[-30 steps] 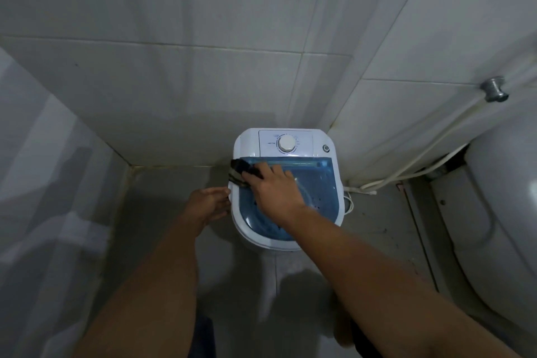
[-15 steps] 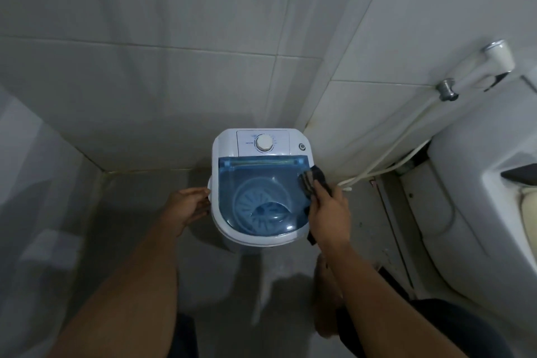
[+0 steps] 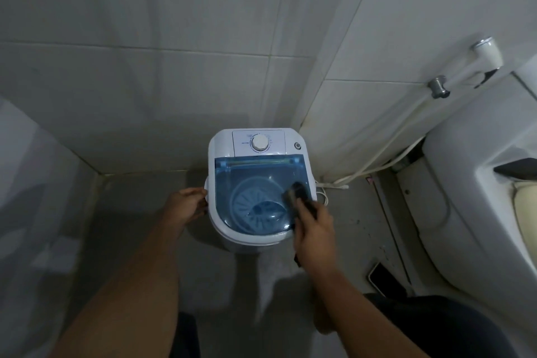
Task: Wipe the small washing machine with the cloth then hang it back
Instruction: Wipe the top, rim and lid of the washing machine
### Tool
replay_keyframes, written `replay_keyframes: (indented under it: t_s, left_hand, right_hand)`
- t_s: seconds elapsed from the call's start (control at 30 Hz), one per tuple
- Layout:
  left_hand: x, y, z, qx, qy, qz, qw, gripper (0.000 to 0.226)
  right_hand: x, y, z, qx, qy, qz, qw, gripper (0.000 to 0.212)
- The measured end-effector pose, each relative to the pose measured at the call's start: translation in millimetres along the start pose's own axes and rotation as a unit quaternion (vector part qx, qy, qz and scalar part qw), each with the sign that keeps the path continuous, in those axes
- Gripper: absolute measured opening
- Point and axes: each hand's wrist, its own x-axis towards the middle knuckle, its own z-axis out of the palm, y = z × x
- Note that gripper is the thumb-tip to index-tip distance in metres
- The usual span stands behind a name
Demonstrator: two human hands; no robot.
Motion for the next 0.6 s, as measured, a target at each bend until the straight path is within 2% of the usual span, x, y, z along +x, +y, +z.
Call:
replay_keyframes:
  t_s: [0.1,0.17,0.27,0.33,0.43,0.5,0.6]
  left_hand:
    - [-1,0,1,0.002,0.004,0.002,1.0,0.021]
    - [0,-1,2,0.006,0.006,0.005,1.0,0.022]
    - [1,-2,1,0.007,0.004,0.007,1.0,0.022]
    - [3,-3,0,0.007,0.004,0.007,1.0,0.022]
    - [5,-3,-3,0.011,-0.002,0.005,1.0,0.025]
    - [6,-2,-4,0.01,-0.008,0.003,1.0,0.024]
    - [6,-3,-3,0.007,-0.007,0.006,1.0,0.025]
  right_hand:
    - [-38,-51,30,-0.008,-0.089,-0.122,0.988,0.064]
    - [-48,-70,40,-0.015,-0.114,-0.147,0.982,0.065]
    - [-32,-41,19,-0.014,-0.108,-0.202,0.973,0.071]
    - [-24,-4,-6,-0.017,-0.092,-0.177,0.98,0.078]
    - [-22,16,-18,-0.012,-0.035,-0.064,0.997,0.069]
    - [-30,-4,-6,-0.038,-0.048,-0.093,0.994,0.062]
    - [-41,-54,20,-0.049,-0.1,-0.16,0.981,0.062]
